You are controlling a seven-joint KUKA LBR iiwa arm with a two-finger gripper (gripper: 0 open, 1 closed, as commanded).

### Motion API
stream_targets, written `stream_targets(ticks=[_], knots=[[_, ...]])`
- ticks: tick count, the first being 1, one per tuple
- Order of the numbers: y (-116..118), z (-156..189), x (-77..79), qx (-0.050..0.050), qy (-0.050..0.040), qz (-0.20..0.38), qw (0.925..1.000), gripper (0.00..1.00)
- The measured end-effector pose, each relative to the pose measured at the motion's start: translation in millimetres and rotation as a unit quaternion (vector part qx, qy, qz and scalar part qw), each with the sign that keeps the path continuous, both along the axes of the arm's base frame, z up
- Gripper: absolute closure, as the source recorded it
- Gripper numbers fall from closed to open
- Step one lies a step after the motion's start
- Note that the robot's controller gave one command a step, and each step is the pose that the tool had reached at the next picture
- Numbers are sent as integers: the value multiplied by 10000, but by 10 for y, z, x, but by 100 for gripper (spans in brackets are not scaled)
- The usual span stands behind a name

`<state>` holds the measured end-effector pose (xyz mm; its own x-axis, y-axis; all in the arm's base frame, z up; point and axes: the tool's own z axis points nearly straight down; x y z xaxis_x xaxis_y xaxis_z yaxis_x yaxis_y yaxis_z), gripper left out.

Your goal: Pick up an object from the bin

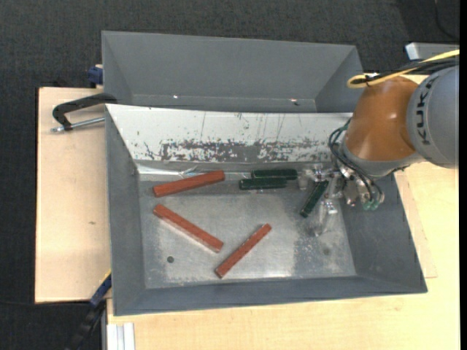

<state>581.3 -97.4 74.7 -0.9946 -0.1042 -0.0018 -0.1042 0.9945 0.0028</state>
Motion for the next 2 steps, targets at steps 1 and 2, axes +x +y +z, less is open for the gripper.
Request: stream_targets(ticks=[1, 2], knots=[[-68, -34, 192, -15, -26, 353, 9994, 100], [-68, -34, 192, -15, -26, 354, 9994, 100]])
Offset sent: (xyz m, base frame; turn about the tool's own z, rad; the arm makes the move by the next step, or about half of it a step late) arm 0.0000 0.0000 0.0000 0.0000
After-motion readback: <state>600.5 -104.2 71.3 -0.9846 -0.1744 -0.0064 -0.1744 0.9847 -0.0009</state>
